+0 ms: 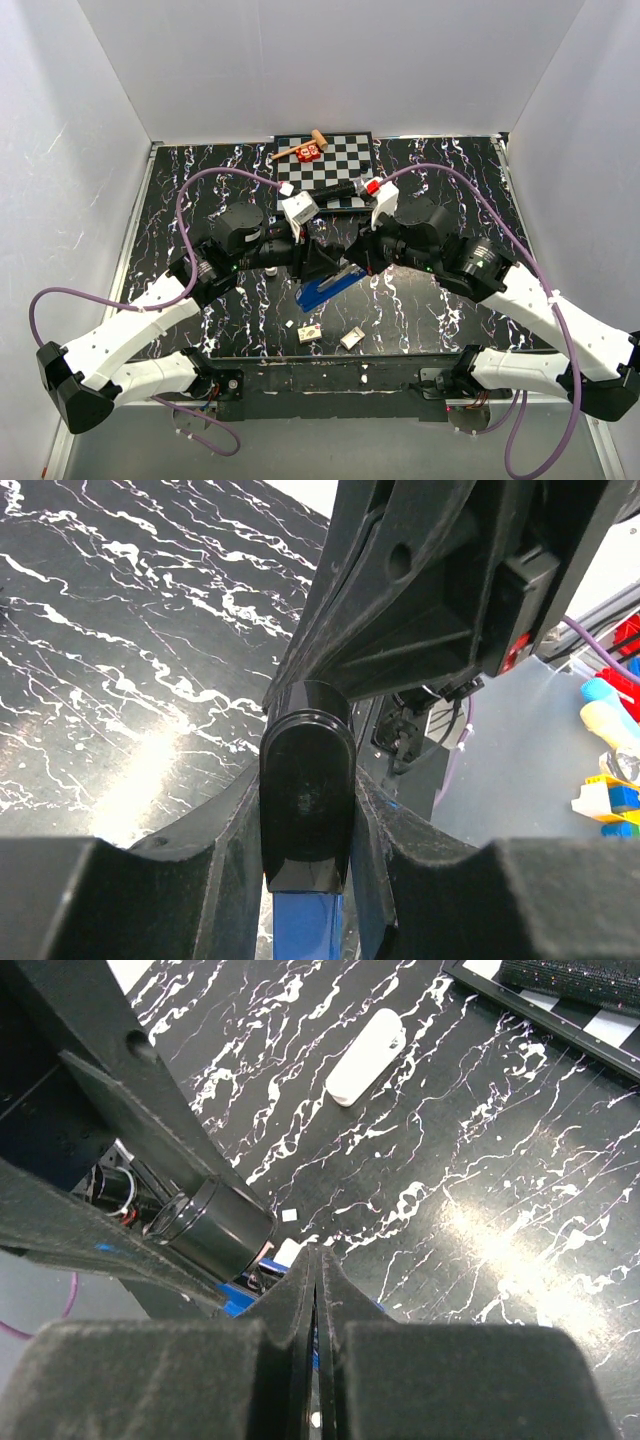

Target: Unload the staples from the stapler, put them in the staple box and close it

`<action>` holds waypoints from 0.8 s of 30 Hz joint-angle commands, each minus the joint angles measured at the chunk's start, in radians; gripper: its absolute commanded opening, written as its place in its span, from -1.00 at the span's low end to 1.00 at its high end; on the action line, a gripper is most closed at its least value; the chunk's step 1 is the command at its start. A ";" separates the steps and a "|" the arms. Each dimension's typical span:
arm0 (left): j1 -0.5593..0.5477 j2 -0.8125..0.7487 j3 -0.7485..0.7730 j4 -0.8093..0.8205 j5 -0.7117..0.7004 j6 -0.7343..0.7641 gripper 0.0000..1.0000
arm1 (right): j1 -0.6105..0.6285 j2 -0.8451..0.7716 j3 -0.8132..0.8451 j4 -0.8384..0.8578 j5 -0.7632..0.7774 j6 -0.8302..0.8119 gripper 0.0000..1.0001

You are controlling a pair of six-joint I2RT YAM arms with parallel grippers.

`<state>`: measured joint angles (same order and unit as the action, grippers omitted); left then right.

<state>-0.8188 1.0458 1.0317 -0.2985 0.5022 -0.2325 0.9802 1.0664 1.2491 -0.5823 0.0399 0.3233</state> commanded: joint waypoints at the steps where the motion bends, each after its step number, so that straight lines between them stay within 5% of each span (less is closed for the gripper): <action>1: 0.004 -0.032 0.028 0.102 -0.057 -0.033 -1.00 | 0.000 0.000 -0.037 0.087 0.040 0.052 -0.97; 24: 0.006 -0.032 -0.016 0.282 -0.336 -0.142 -1.00 | 0.000 0.001 -0.315 0.338 0.109 0.175 -0.97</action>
<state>-0.8192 1.0454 0.9989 -0.1978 0.2523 -0.3489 0.9764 1.0683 0.9722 -0.2989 0.1413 0.4747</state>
